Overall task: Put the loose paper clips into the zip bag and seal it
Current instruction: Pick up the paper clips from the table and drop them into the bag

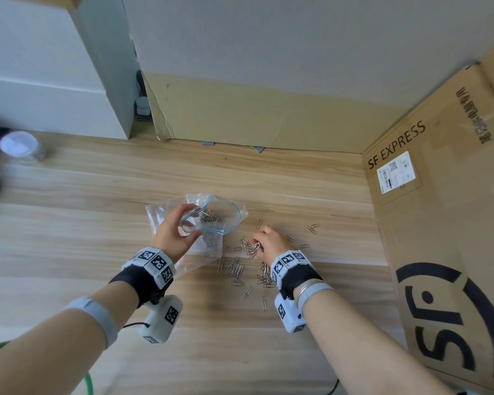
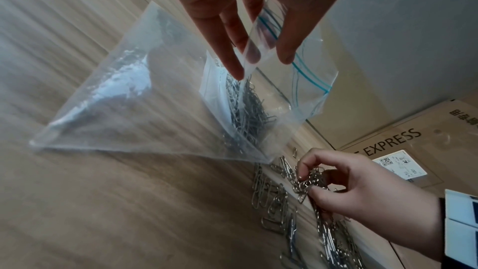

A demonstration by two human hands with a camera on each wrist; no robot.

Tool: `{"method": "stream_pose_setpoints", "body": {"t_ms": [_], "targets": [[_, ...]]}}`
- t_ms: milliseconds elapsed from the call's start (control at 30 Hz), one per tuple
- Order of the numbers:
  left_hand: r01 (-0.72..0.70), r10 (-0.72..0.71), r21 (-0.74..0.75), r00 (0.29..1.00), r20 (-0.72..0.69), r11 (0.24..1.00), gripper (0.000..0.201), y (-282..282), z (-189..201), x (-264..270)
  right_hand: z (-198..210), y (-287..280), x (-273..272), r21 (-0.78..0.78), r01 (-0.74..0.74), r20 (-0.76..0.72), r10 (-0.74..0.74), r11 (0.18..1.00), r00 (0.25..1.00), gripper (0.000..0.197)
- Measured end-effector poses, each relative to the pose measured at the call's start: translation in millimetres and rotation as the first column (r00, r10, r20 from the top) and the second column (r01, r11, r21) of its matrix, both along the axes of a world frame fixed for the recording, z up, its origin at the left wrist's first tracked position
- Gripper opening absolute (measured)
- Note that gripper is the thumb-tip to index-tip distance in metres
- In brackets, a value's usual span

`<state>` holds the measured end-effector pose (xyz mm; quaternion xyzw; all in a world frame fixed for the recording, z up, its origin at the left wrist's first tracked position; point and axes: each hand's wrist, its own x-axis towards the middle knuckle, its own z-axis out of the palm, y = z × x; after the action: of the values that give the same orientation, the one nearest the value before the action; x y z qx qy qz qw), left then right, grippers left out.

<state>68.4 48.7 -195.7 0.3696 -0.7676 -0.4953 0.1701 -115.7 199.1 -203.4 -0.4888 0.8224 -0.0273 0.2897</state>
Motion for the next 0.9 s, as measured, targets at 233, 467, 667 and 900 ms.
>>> {"method": "stream_pose_setpoints", "body": {"t_ms": [233, 467, 667, 900], "targets": [[-0.002, 0.002, 0.019, 1.000, -0.003, 1.000, 0.052, -4, -7, 1, 8, -3, -6, -0.039, 0.125, 0.024, -0.125, 0.991, 0.992, 0.012], [-0.004, 0.005, 0.050, 1.000, -0.011, 0.999, 0.057, -4, -6, -2, 51, -28, -12, -0.195, 0.138, 0.065, -0.128, 0.971, 0.990, 0.012], [0.010, -0.010, 0.045, 1.000, -0.011, 0.999, 0.060, -4, -2, -6, 86, -76, 8, -0.425, 0.029, 0.087, 0.009, 0.905, 0.996, 0.015], [0.010, -0.010, 0.002, 1.000, -0.002, 1.000, 0.061, -3, 1, -7, 71, -89, 30, -0.318, -0.031, 0.203, 0.100, 0.947, 0.974, 0.014]]}}
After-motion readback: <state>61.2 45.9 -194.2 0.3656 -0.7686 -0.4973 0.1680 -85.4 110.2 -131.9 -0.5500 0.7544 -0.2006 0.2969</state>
